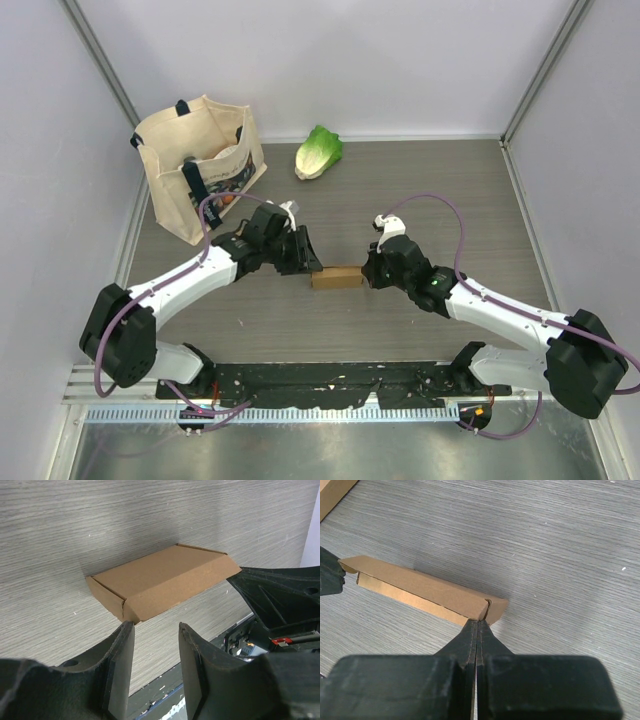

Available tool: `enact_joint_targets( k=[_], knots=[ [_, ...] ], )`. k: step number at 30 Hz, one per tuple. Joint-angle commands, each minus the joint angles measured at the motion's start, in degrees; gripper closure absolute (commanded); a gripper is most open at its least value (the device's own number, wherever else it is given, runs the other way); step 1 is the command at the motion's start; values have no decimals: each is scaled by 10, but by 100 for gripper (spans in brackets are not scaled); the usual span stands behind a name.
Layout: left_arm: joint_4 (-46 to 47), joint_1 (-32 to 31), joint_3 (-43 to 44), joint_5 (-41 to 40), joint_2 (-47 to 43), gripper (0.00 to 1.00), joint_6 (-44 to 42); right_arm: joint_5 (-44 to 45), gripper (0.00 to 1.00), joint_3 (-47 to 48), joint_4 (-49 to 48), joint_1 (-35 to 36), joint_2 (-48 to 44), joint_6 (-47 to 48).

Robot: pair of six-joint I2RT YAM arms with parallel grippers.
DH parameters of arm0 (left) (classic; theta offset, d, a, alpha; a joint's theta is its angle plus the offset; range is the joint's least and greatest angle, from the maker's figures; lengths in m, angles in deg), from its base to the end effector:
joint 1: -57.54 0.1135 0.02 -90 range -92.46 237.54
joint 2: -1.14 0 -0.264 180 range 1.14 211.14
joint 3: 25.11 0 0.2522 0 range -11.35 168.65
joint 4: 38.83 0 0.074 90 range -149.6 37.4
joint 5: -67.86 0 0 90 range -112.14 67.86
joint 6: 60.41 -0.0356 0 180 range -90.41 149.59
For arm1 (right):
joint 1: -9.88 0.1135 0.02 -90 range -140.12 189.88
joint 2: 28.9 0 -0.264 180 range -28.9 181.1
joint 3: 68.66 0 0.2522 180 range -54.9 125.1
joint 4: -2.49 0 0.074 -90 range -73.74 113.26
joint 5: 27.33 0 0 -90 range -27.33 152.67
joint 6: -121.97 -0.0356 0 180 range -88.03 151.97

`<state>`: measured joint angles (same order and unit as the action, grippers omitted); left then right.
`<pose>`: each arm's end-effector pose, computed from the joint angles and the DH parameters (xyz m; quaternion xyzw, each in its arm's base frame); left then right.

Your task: Fold the paper box

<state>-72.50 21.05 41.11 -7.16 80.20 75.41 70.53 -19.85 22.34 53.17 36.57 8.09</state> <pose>0.2280 -0.1801 0.2380 -0.0268 0.9218 -0.3329 0.1969 0.1779 0.1609 0.2164 -0.1198 0.8834 0.1974 0.4079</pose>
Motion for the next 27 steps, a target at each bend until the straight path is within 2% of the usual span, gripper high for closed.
enact_joint_targets(
  k=[1, 8, 19, 27],
  knots=[
    [28, -2, 11, 7, 3, 57, 0, -7, 99, 13, 17, 2, -10, 3],
    [66, -2, 4, 16, 7, 65, 15, -13, 99, 14, 16, 2, -5, 0],
    [122, -3, -16, 44, 16, 68, 42, -16, 99, 14, 12, 4, -3, 0],
    [130, -5, -27, 42, 17, 67, 46, -14, 99, 15, 13, 6, -3, -2]
  ],
)
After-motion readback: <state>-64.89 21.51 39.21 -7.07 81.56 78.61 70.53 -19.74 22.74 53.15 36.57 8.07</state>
